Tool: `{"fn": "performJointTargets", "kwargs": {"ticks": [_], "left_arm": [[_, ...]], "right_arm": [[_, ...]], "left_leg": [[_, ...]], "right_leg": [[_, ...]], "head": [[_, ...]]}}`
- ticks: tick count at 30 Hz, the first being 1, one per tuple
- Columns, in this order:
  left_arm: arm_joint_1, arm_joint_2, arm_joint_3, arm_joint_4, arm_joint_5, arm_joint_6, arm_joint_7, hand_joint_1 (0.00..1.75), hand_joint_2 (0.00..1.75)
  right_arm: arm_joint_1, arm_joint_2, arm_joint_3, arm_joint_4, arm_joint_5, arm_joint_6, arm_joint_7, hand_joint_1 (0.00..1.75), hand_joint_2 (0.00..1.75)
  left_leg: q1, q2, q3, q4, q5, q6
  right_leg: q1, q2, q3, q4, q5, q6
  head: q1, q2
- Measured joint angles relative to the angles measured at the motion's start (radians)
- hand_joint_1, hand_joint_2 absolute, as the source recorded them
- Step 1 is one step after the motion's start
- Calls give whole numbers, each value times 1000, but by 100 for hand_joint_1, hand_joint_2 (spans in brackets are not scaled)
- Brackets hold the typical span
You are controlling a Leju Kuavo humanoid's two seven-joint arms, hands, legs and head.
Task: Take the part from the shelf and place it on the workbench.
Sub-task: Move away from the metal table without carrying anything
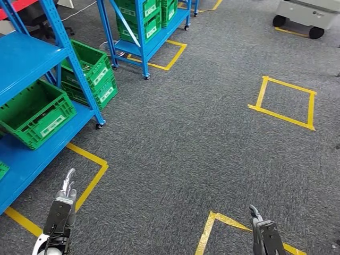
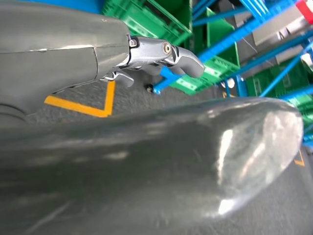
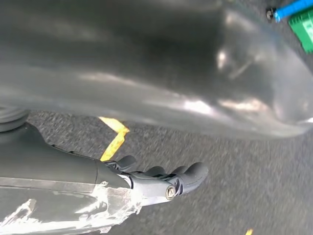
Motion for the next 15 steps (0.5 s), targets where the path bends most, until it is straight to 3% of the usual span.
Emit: {"fn": "performJointTargets", "kwargs": {"ticks": [1,2,4,6,8,9,11,12,13,14,15], "left_arm": [[0,0,0,0,0,-1,0,0,0],[0,-1,0,1,0,-2,0,0,0],[0,-2,0,1,2,-5,0,0,0],[0,-3,1,1,6,-7,0,0,0],[3,-4,1,1,8,-7,0,0,0],[5,-4,1,1,8,-8,0,0,0],[5,-4,2,1,8,-8,-1,0,0],[4,-5,2,1,9,-8,-1,0,0],[2,-5,3,1,9,-8,-1,0,0],[2,-6,4,1,11,-9,-2,0,0],[3,-7,5,2,13,-10,-3,0,0]], "right_arm": [[0,0,1,0,0,0,0,0,0],[0,0,1,1,0,0,0,0,0],[-1,-1,2,1,0,-1,0,0,0],[-1,-2,3,1,0,-2,1,0,0],[-2,-2,4,1,0,-3,1,0,0],[-3,-2,4,0,0,-3,2,0,0],[-3,-3,4,0,1,-4,1,0,0],[-2,-3,4,0,1,-4,1,0,0],[-1,-3,4,0,1,-4,1,0,0],[1,-3,4,0,1,-4,1,0,0],[1,-3,4,0,1,-5,2,0,0]], "left_leg": [[0,-15,0,0,1,0],[0,-29,1,1,1,0],[-1,-55,0,3,2,-5],[-1,-80,-8,5,6,-15],[3,-101,-17,3,14,-29],[3,-92,-21,7,11,-34],[0,-43,-48,60,-26,-44],[-1,-12,-75,117,-59,-48],[1,5,-109,186,-92,-52],[2,12,-140,249,-115,-56],[3,14,-157,284,-120,-58]], "right_leg": [[0,3,4,-17,22,-2],[-1,10,27,-72,59,-5],[-7,54,90,-214,120,-8],[-10,86,125,-283,135,-10],[-9,70,129,-288,136,-16],[-9,58,129,-290,139,-21],[-10,32,132,-298,144,-32],[-9,18,132,-299,144,-35],[-8,4,132,-299,144,-38],[-7,-10,131,-299,142,-39],[-7,-24,132,-299,141,-39]], "head": [[0,0],[0,0],[0,0],[-1,0],[-1,0],[-2,0],[-8,0],[-11,0],[-13,0],[-13,0],[-13,0]]}}
